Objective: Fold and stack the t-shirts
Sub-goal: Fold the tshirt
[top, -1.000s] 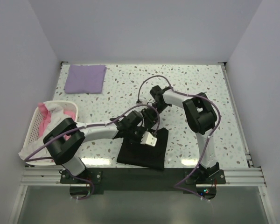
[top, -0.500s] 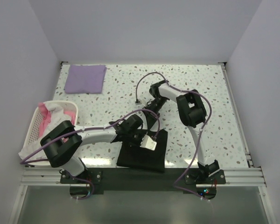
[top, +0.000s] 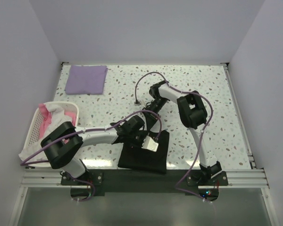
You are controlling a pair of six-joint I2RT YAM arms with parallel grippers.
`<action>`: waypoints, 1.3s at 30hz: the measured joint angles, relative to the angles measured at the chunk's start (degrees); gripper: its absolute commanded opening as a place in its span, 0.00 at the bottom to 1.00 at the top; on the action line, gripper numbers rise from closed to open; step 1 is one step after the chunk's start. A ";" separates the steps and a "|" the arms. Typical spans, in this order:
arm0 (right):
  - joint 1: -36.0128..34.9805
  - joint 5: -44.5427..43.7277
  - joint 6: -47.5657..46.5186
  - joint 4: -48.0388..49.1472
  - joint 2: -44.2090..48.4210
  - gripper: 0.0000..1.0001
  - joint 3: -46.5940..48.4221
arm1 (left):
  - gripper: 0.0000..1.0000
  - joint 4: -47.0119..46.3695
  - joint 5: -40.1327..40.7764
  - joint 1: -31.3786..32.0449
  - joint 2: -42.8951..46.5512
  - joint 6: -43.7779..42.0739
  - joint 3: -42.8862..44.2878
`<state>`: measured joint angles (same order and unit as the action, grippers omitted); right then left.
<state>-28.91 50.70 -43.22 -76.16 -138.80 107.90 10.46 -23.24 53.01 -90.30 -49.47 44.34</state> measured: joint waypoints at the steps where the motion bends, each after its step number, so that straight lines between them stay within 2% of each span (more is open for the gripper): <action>1: -0.11 0.04 -0.17 0.00 0.00 0.20 0.00 | 0.00 -0.04 0.02 0.00 -0.02 0.00 0.00; 5: -1.33 0.04 -0.31 0.07 0.04 0.20 -1.05 | 0.00 -0.15 0.17 0.00 0.00 0.28 0.00; 8: -2.29 0.00 -0.39 -0.22 -0.17 0.13 -2.93 | 0.00 -0.52 0.44 0.00 0.09 0.46 -0.22; 10: -2.73 0.15 -0.61 -0.59 -0.98 0.06 -2.95 | 0.00 -0.79 0.68 0.00 0.33 0.46 -0.50; 15: -2.54 1.29 -0.94 -2.10 -2.58 0.00 -1.38 | 0.00 -1.16 1.11 0.00 0.83 0.46 -1.09; 28: 1.90 -9.22 10.34 3.85 2.23 0.00 1.18 | 0.00 -1.49 1.20 0.00 1.29 0.46 -1.51; 33: 1.57 -7.72 10.45 2.62 3.63 0.00 1.18 | 0.00 -1.46 1.20 0.00 1.29 0.46 -1.51; 39: -0.46 -4.13 6.29 0.92 5.18 0.00 0.42 | 0.00 -1.49 1.20 0.00 1.31 0.46 -1.51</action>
<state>-29.36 46.57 -36.93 -75.24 -133.62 108.31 8.97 -22.04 53.01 -88.99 -49.01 42.83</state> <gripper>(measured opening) 0.008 0.017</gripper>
